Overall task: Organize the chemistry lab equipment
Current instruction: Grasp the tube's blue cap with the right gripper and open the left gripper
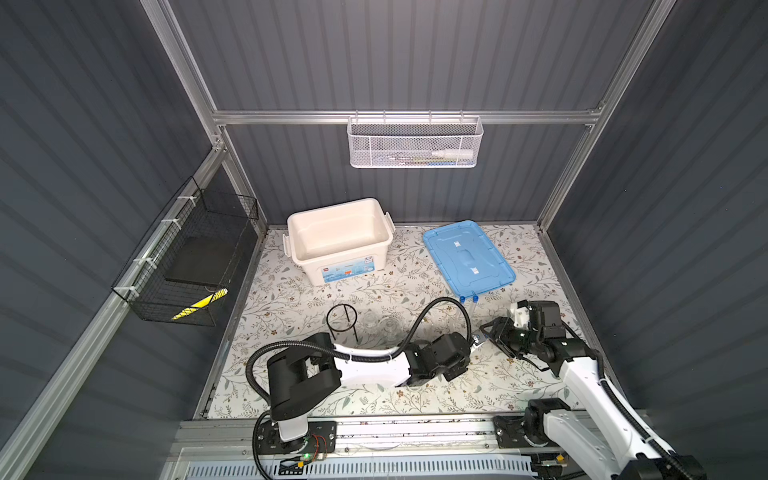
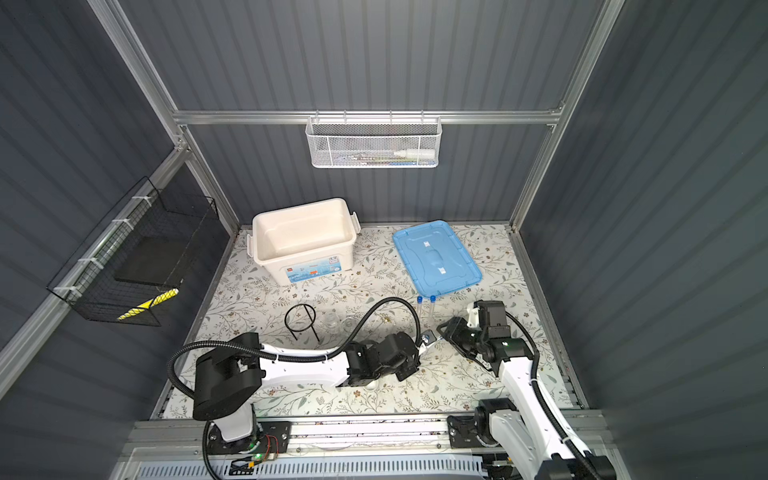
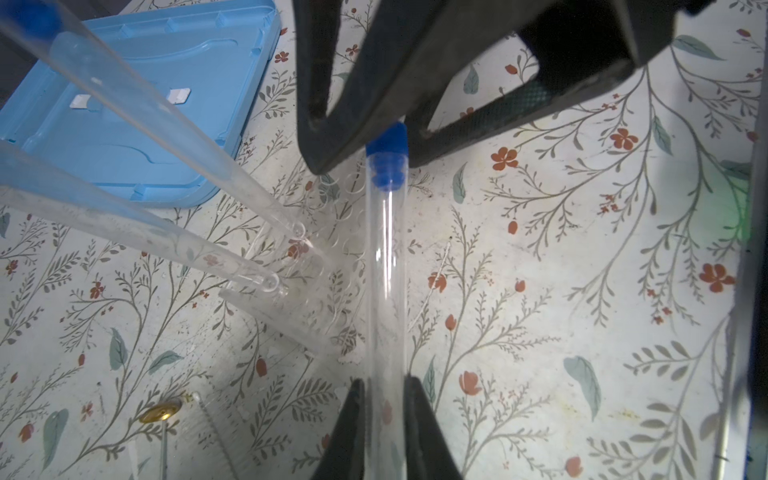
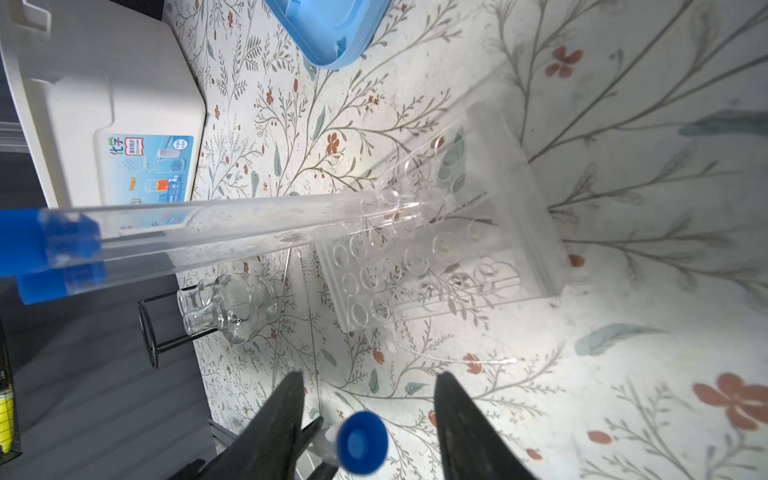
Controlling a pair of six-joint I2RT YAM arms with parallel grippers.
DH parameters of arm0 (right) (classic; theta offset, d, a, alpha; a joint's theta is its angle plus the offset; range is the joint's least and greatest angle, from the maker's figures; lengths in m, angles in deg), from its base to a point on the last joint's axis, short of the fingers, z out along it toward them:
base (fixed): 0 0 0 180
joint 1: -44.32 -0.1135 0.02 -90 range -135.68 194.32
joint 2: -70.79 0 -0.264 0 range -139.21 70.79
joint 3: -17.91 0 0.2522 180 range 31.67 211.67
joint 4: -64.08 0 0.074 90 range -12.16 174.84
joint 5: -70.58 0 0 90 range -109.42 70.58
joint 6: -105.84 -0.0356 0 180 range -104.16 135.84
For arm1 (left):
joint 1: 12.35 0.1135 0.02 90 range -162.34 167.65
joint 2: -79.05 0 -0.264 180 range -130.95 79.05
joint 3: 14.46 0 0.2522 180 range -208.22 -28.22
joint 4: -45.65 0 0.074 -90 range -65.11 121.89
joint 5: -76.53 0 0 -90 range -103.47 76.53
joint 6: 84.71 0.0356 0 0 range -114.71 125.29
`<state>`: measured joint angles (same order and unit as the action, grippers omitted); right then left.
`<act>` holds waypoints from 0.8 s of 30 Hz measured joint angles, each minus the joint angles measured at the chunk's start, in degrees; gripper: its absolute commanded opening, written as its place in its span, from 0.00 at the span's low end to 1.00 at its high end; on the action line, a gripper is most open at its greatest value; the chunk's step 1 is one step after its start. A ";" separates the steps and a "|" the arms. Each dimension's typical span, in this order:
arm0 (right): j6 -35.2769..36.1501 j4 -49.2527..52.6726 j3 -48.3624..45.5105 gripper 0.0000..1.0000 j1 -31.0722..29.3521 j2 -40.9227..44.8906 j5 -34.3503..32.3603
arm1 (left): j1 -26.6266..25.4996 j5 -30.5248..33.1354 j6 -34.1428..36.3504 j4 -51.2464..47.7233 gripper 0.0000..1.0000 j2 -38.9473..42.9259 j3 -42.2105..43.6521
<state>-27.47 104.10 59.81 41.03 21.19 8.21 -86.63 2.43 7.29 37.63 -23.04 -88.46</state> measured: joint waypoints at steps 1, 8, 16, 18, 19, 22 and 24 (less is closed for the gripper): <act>-0.26 -0.35 -0.20 0.50 0.00 -0.02 0.24 | 0.00 0.02 0.00 0.09 0.17 0.00 0.00; -2.36 -2.60 -1.60 0.41 0.00 -0.15 1.68 | 0.00 0.02 0.00 0.42 0.17 0.00 0.00; -3.19 -3.13 -1.70 0.32 0.00 -0.15 2.16 | 0.00 0.02 0.00 0.44 0.17 -0.02 0.00; -3.21 -3.15 -1.73 0.30 0.00 -0.15 2.25 | 0.00 0.02 0.00 0.44 0.17 -0.02 0.00; -3.21 -3.15 -1.73 0.30 0.00 -0.15 2.32 | 0.00 0.02 0.02 0.44 0.17 -0.02 0.00; -3.21 -3.15 -1.79 0.28 0.00 -0.15 2.47 | 0.00 0.02 0.00 0.42 0.17 -0.02 0.00; -3.21 -3.19 -1.79 0.26 0.00 -0.15 2.62 | 0.00 0.00 0.00 0.42 0.17 -0.04 0.00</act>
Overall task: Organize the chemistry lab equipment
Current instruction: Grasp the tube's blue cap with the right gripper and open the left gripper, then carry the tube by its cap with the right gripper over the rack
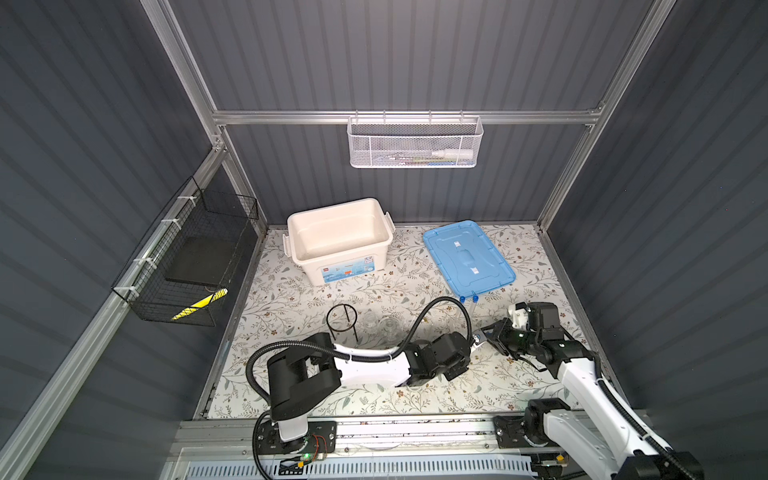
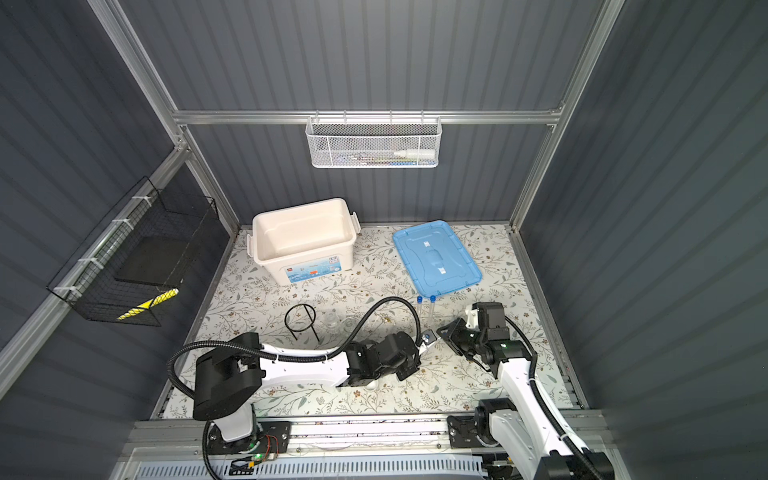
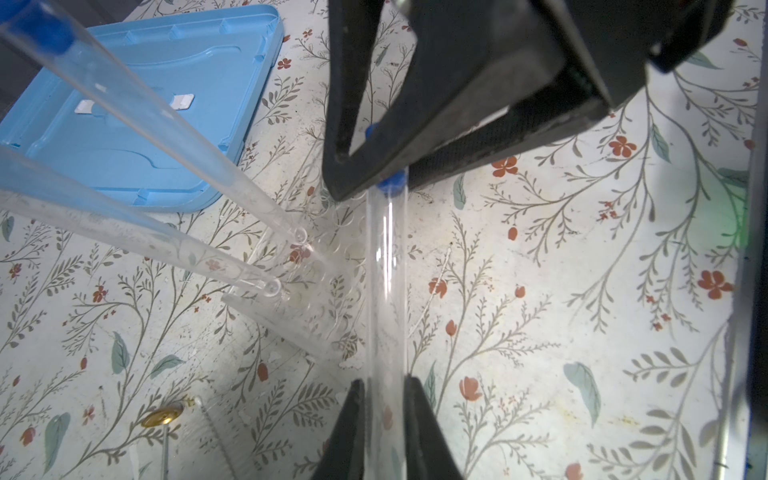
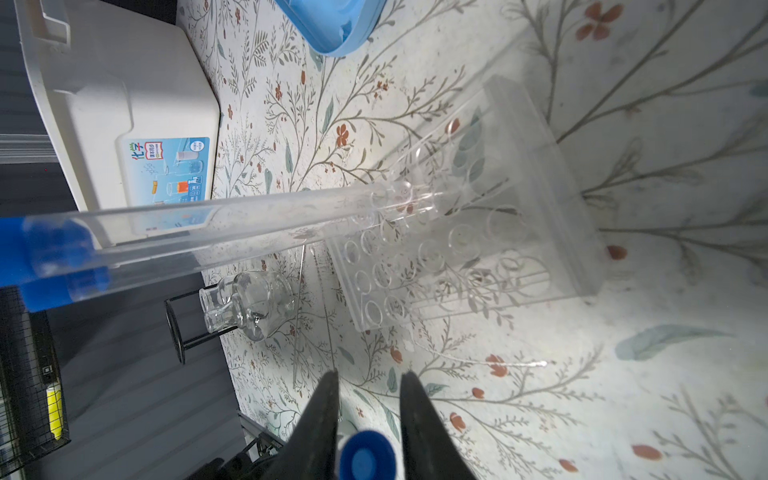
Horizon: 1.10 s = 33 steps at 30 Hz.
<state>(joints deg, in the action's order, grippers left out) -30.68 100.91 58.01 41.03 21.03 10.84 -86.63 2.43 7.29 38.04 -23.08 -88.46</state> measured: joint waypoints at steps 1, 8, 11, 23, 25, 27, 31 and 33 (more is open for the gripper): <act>0.00 -0.07 0.00 0.25 0.00 0.00 0.04 | 0.00 0.00 0.00 0.00 0.17 0.00 0.00; -0.31 -0.50 0.00 0.20 0.04 0.04 0.42 | 0.00 0.00 -0.04 0.00 0.18 0.00 0.00; -0.66 -0.59 0.00 0.19 0.15 0.09 0.59 | 0.00 0.00 -0.07 0.00 0.18 -0.02 -0.02; -0.72 0.37 0.02 0.16 0.63 2.89 -1.16 | 0.00 1.20 -1.05 -0.04 0.73 -0.13 -0.11; -0.44 1.33 0.11 0.16 0.92 3.58 -1.99 | 0.00 1.95 -1.42 -0.09 0.81 -0.07 -0.11; 0.11 2.62 0.68 0.16 1.14 4.33 -2.95 | 0.00 2.80 -2.03 -0.07 0.88 0.33 -0.07; 2.36 6.25 4.37 0.16 1.27 6.60 -6.51 | 0.00 5.16 -3.30 0.76 0.99 4.07 1.92; 3.85 7.85 6.84 0.16 1.27 8.15 -9.14 | 0.00 6.40 -4.04 1.38 1.00 6.75 3.43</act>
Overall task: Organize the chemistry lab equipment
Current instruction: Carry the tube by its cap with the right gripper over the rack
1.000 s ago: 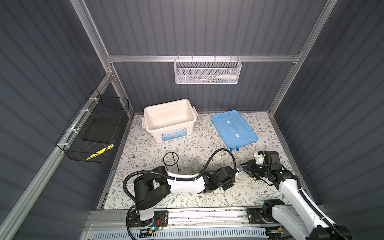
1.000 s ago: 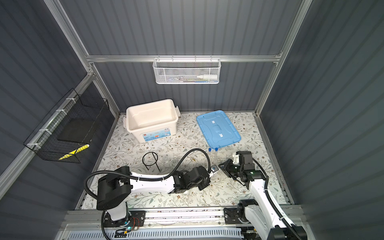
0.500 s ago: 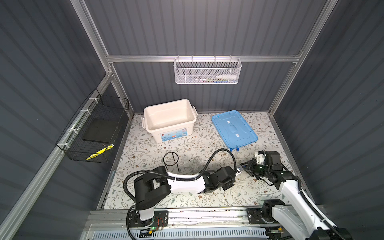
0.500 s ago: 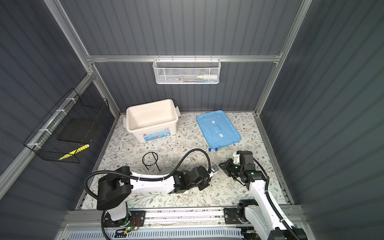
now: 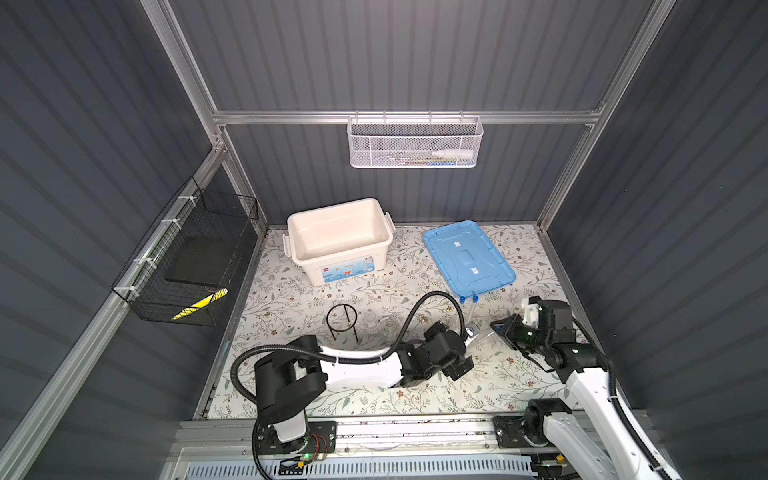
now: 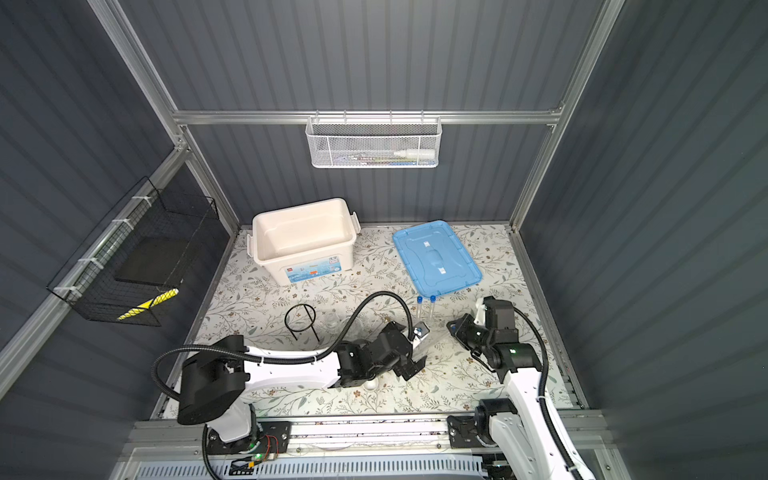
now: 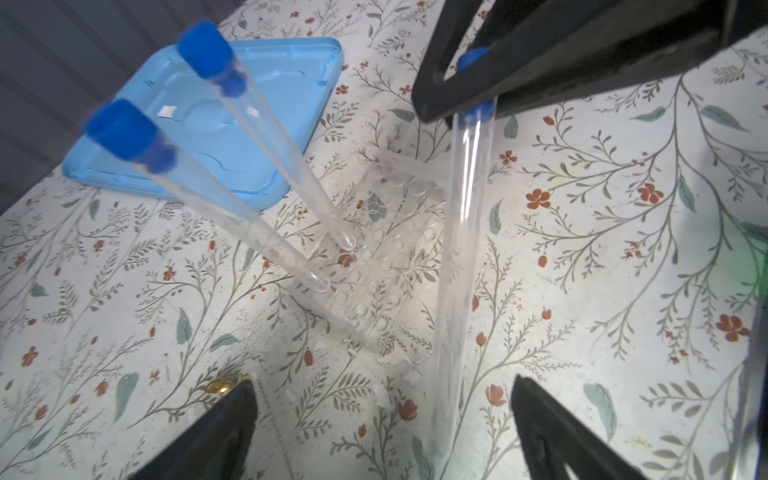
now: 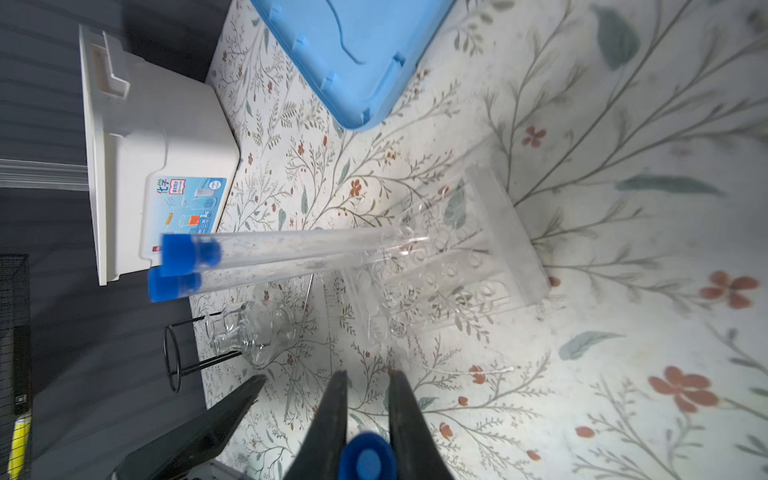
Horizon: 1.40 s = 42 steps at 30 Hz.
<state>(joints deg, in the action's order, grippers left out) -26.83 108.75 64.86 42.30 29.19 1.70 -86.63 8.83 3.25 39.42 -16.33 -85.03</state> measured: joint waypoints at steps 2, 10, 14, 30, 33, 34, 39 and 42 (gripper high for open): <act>1.46 0.94 2.27 0.15 0.00 1.46 -2.54 | 0.00 1.18 -0.68 0.90 1.00 2.58 1.57; 7.78 4.68 8.83 0.15 0.00 0.22 -11.17 | 0.68 4.66 -3.98 1.51 1.00 7.17 6.40; 11.45 4.85 11.98 0.15 0.00 -1.46 -14.95 | 1.25 5.44 -5.42 1.14 1.00 7.74 7.45; 24.70 -4.72 14.36 0.16 -8.33 -10.03 -25.75 | 1.38 5.77 -6.80 -1.53 1.00 5.95 5.92; 26.29 -7.15 14.34 0.17 -8.85 -11.41 -27.04 | 1.38 5.75 -6.82 -1.97 1.00 4.68 4.85; 26.67 -8.13 14.32 0.17 -8.87 -11.85 -27.21 | 1.38 5.70 -6.84 -2.23 1.00 4.26 4.46; 27.69 -11.63 13.88 0.18 -9.11 -13.99 -27.32 | 1.38 5.57 -6.84 -2.86 1.00 2.64 2.69; 28.33 -12.83 13.73 0.18 -9.57 -15.41 -27.12 | 1.38 5.57 -6.88 -3.30 1.00 1.75 1.68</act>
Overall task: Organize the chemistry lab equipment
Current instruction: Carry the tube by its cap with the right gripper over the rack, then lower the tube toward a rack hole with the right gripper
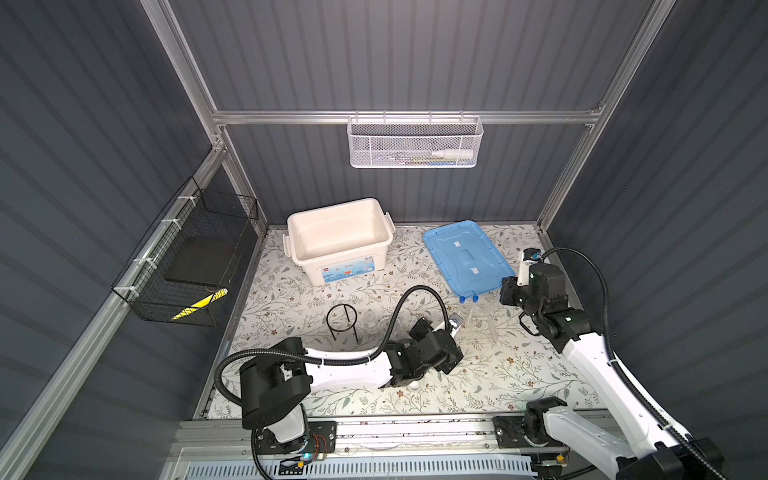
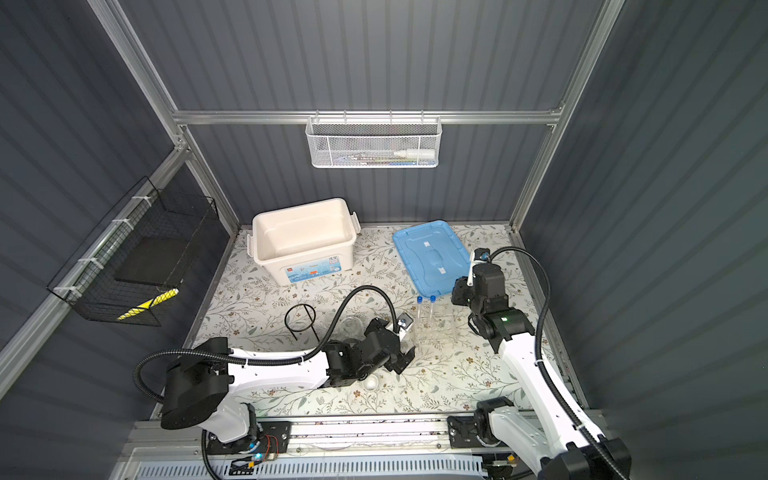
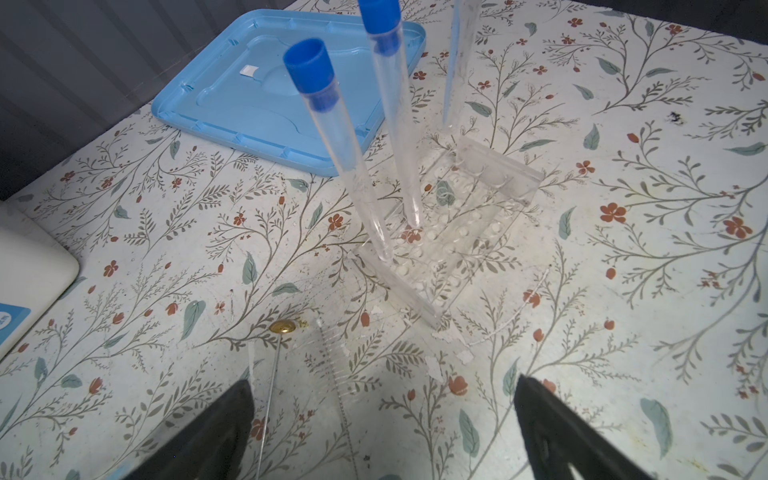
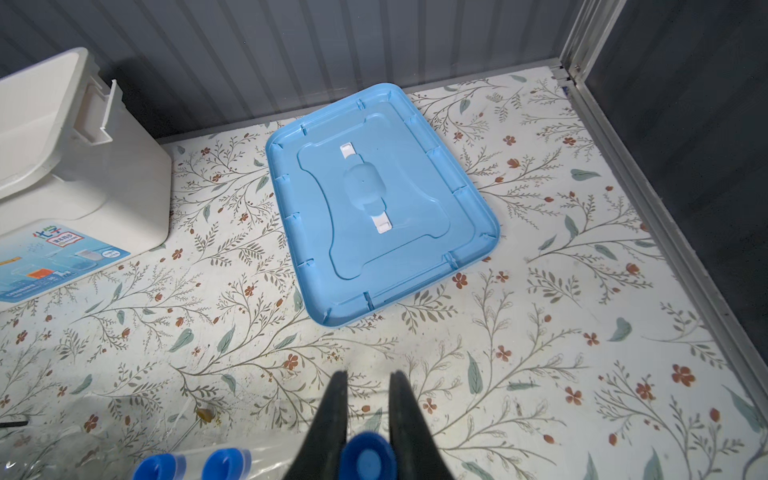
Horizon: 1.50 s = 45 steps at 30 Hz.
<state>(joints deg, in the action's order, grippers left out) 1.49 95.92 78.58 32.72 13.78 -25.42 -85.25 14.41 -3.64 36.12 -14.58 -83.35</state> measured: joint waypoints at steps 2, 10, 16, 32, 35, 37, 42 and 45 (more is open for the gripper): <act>0.46 -0.52 -0.09 0.18 -0.46 -0.90 0.00 | 0.00 0.00 -0.20 -0.11 1.00 -0.48 -0.44; 1.44 -2.10 -1.62 0.18 -1.84 -2.73 0.20 | 0.00 0.00 -0.39 -0.57 1.00 -0.90 -0.87; 2.45 -2.43 -2.38 0.18 -2.86 -3.54 -0.66 | 0.00 0.00 -0.59 -0.59 1.00 -0.90 -0.87; 4.57 -4.94 -3.06 0.22 -5.09 -5.68 -2.36 | 0.00 0.04 -0.79 -0.59 1.00 -0.92 -0.85; 5.03 -4.98 -3.06 0.23 -5.35 -6.12 -2.38 | 0.00 0.04 -0.79 -0.59 1.00 -0.92 -0.87; 5.29 -4.92 -3.08 0.23 -5.46 -6.51 -2.40 | 0.00 0.02 -0.79 -0.57 1.00 -1.07 -0.87; 5.46 -4.79 -3.10 0.25 -5.77 -6.80 -2.38 | 0.00 0.02 -0.79 -0.61 1.00 -1.66 -0.87; 5.51 -4.79 -3.21 0.27 -5.99 -6.80 -2.36 | 0.00 0.02 -0.79 -0.59 1.00 -1.66 -0.87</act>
<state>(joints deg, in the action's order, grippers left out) 7.00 91.14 75.37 26.73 6.98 -27.78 -85.25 14.43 -4.42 35.53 -16.24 -84.22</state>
